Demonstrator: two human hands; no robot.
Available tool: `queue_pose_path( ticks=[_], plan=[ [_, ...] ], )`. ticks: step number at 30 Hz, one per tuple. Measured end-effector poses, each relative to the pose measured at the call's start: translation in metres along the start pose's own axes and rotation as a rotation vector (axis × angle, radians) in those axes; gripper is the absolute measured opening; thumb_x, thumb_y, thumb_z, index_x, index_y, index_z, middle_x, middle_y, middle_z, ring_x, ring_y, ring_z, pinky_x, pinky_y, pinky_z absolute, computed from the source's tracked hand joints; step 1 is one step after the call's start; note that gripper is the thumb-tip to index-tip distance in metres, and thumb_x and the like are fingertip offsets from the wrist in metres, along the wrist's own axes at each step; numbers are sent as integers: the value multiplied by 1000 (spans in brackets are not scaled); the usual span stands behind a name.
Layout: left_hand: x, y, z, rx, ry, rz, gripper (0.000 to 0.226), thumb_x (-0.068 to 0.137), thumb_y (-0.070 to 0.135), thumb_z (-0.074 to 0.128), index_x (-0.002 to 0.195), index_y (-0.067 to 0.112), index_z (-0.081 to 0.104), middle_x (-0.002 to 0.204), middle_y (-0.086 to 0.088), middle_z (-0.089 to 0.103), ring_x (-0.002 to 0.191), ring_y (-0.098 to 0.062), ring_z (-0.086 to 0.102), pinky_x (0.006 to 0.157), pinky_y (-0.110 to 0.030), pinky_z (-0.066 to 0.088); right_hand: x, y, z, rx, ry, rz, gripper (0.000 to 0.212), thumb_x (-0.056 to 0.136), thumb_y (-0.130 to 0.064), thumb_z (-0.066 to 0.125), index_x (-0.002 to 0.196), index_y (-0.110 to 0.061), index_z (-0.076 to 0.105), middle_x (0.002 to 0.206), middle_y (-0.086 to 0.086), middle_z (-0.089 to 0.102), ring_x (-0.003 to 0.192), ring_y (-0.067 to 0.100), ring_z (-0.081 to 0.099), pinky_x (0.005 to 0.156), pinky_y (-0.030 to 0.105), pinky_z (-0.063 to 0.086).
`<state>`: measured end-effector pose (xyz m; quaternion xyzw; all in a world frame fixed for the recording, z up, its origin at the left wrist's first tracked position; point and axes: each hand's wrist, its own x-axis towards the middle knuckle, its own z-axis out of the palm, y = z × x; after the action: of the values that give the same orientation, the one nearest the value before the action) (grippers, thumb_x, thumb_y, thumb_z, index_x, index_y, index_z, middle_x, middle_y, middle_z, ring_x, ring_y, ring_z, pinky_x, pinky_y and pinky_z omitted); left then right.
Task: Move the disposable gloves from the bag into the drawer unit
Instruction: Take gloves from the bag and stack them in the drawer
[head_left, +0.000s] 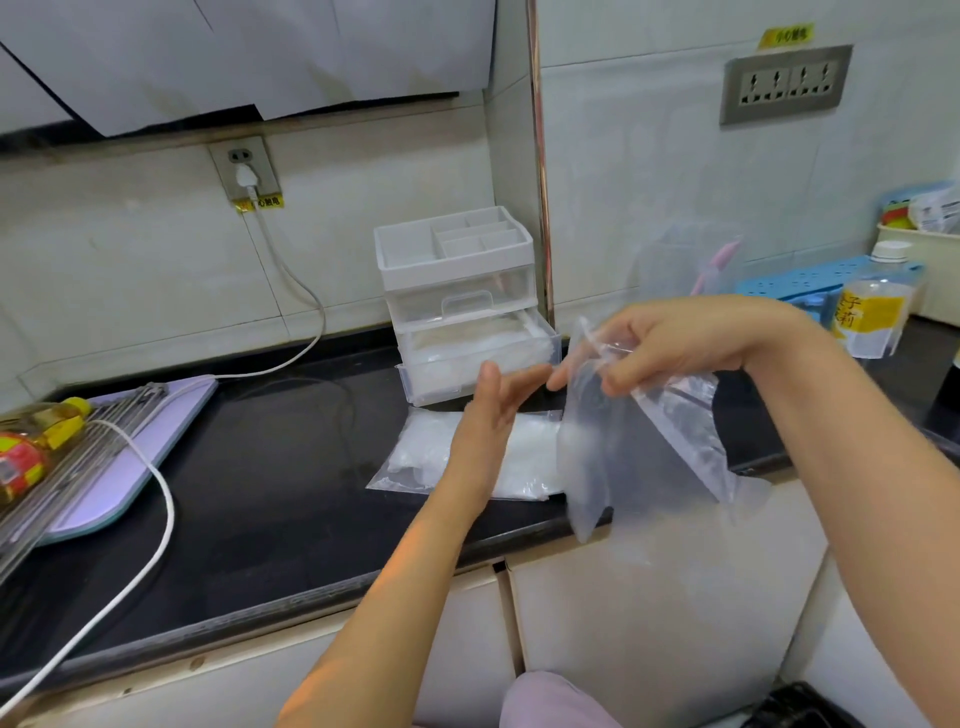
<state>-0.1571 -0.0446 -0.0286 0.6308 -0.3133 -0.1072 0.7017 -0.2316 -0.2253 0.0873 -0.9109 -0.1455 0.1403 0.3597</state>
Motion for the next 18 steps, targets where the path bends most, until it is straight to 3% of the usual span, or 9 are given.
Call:
queue_pose_path(
  ticks=[2, 4, 8, 11, 13, 14, 16, 18],
  plan=[
    [3, 18, 1, 40, -122, -7, 55, 70, 75, 55, 95, 31, 76, 105, 10, 72, 108, -5, 62, 96, -19, 44, 8, 1, -4, 3, 26, -35, 32, 88, 7, 53, 111, -10, 68, 85, -10, 70, 69, 2, 61, 67, 15, 48],
    [6, 26, 1, 138, -171, -24, 30, 78, 51, 66, 93, 27, 75, 97, 6, 73, 99, -9, 65, 98, -26, 45, 13, 4, -9, 20, 67, -64, 26, 87, 7, 55, 101, -8, 70, 82, -3, 68, 71, 7, 59, 68, 19, 46],
    [6, 26, -14, 238, -147, -99, 3, 83, 19, 71, 83, 16, 70, 78, 4, 69, 76, -7, 63, 80, -16, 46, 15, 10, -21, 111, 79, -79, 38, 89, 9, 53, 79, -22, 74, 68, -9, 66, 62, 3, 57, 60, 14, 45],
    [7, 28, -28, 316, -141, -157, 11, 85, 21, 70, 76, 17, 65, 69, 12, 64, 70, -2, 59, 73, -7, 45, 19, 22, -29, 66, 112, -33, 27, 89, 0, 58, 96, -21, 74, 92, 1, 73, 82, 16, 63, 77, 19, 48],
    [11, 29, -38, 379, -149, -196, 14, 84, 26, 70, 76, 16, 65, 68, 12, 62, 71, -2, 59, 80, -13, 46, 24, 30, -34, 28, 157, 15, 21, 89, -6, 62, 103, -17, 73, 106, 7, 72, 96, 18, 65, 91, 24, 47],
    [14, 29, -43, 399, -144, -208, 15, 84, 28, 70, 76, 15, 65, 70, 11, 63, 72, -3, 59, 83, -18, 45, 26, 34, -35, 36, 178, 30, 17, 88, -9, 64, 101, -15, 73, 105, 8, 72, 96, 17, 66, 93, 27, 47],
    [22, 31, -51, 429, -123, -223, 15, 84, 28, 71, 78, 15, 66, 74, 8, 65, 77, -5, 62, 87, -21, 46, 31, 40, -38, 53, 216, 48, 8, 82, -19, 71, 87, -14, 75, 81, 2, 72, 74, 11, 64, 77, 23, 48],
    [32, 31, -59, 453, -117, -234, 14, 85, 27, 70, 83, 12, 69, 82, 5, 70, 84, -8, 66, 91, -21, 49, 38, 45, -43, 24, 251, 82, 23, 72, -33, 76, 79, -11, 75, 73, 5, 69, 68, 13, 59, 72, 21, 46]
  ],
)
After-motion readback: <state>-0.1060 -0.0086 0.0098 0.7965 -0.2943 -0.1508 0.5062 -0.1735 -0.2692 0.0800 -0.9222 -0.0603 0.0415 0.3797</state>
